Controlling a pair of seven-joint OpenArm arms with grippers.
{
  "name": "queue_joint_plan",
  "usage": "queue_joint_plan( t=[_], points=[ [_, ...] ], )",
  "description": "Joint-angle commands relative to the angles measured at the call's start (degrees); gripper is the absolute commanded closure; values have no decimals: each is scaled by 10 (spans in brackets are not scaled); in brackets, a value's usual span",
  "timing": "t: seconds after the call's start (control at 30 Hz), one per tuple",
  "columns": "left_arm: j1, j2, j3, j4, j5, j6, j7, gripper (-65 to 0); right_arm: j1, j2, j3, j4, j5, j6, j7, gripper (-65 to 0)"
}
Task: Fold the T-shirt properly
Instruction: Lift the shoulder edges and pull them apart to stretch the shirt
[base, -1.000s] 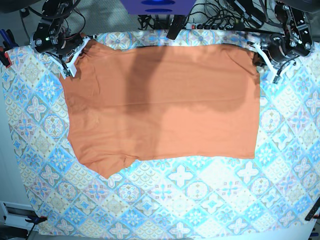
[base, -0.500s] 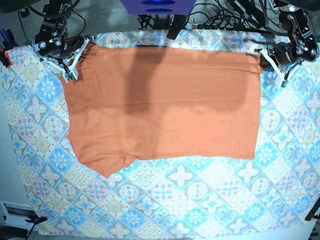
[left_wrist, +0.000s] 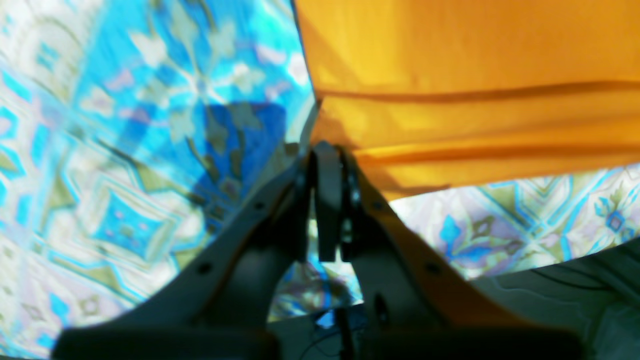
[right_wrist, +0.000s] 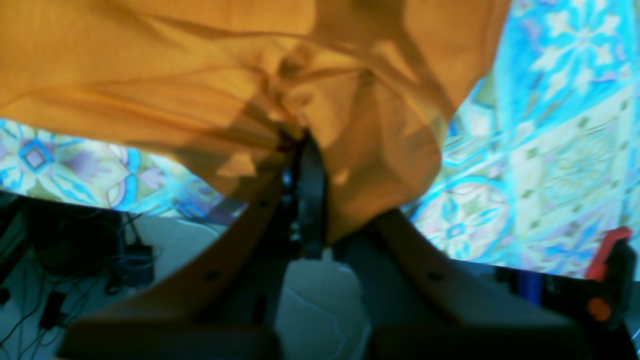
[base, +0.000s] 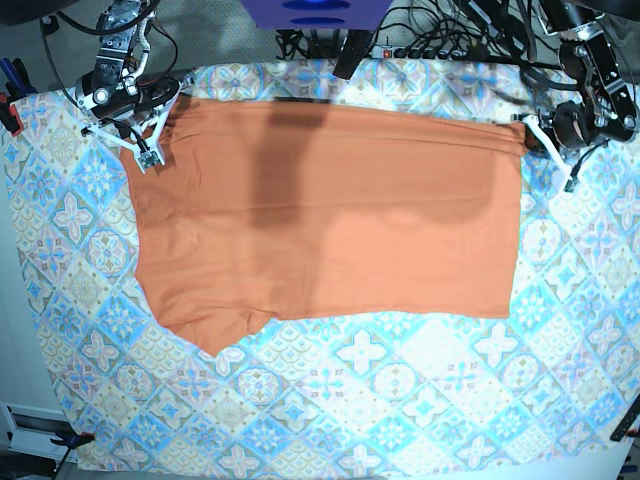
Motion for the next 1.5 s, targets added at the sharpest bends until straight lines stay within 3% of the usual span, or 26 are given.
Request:
queue_joint_plan(
  t=[0.0, 0.27, 0.53, 1.0, 1.37, 1.47],
  points=[
    [-8, -10, -5, 8, 1, 1, 1, 0, 5, 4, 1, 15, -3, 1, 14, -1],
    [-18, -10, -44, 8, 13, 1, 15, 0, 19, 7, 2, 15, -4, 1, 33, -1],
    [-49, -6, -44, 8, 103, 1, 12, 0, 36, 9, -22, 14, -5, 1, 56, -1],
    [-85, -6, -38, 8, 113, 1, 10, -7, 70, 11, -38, 12, -5, 1, 58, -1],
    [-112, 17, -5, 8, 215, 1, 9, -10, 71, 16, -39, 11, -5, 1, 58, -1],
    [-116, 27, -5, 8, 232, 1, -14, 0, 72, 16, -40, 11, -5, 1, 59, -1]
  ],
)
